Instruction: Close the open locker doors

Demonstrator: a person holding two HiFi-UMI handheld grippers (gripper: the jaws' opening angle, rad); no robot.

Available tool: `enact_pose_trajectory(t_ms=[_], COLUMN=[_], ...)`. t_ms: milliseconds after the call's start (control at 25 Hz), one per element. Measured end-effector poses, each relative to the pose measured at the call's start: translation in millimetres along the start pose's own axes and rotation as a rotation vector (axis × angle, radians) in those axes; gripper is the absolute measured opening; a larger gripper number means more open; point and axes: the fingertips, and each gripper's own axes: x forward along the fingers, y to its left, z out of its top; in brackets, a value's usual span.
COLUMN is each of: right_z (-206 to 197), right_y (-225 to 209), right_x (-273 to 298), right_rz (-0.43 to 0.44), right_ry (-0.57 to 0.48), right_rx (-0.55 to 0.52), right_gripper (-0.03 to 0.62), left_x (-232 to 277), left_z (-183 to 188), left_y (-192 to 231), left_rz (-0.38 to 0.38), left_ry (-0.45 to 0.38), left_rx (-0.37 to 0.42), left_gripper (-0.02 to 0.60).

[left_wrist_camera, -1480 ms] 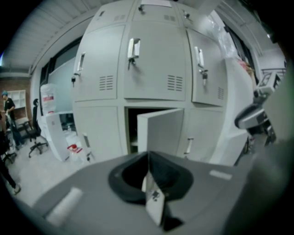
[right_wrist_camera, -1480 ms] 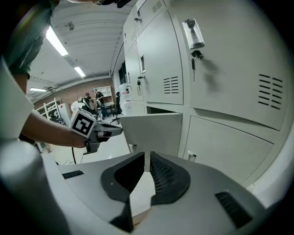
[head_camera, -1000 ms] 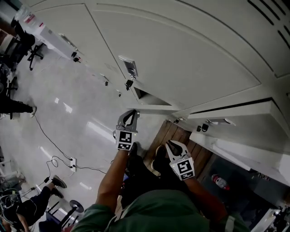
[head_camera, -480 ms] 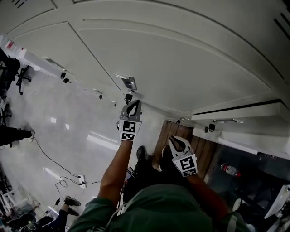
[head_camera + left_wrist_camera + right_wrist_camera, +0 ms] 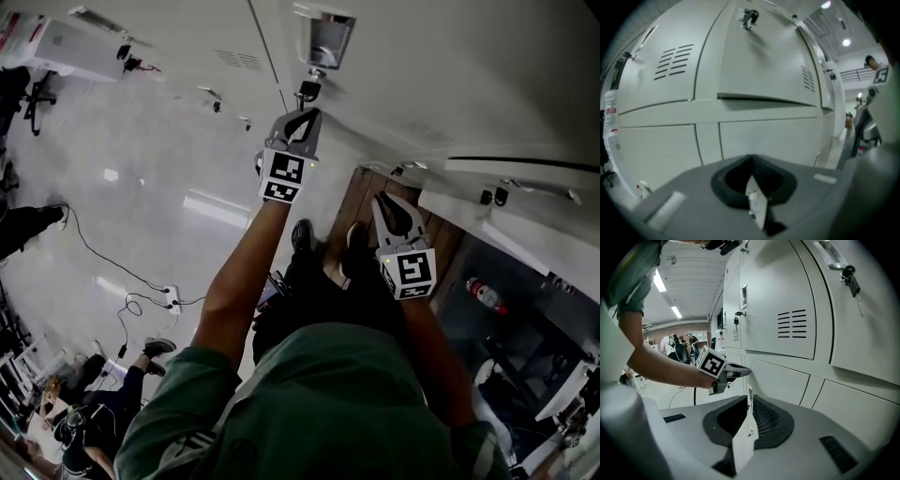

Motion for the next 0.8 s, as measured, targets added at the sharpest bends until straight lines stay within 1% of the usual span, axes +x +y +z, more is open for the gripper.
enact_pose_trajectory(t_ms=[200,360,640,800], right_z=[11,17,35,56], right_y=[9,6,9,16], right_x=[4,-1,-17,-28], right_rz=[0.003,-0.011,-0.038,-0.033], right_ry=[-0.017,-0.027,-0.057,-0.102], right_rx=[-0.007,-0.014,-0.002,-0.005], right_gripper=[0.035,0.035,0.031,0.028], left_x=[-2,-10,-57,-89], left_z=[2,9,16,38], left_y=[0,-3,-1,3], left_rz=[-0.013,-0.028,-0.05,-0.051], left_ry=[0.002,-0.011,-0.011,-0.045], left_rx=[0.015,0.033,0.084,0.118], left_gripper=[0.005,0.005,0.005,0.005])
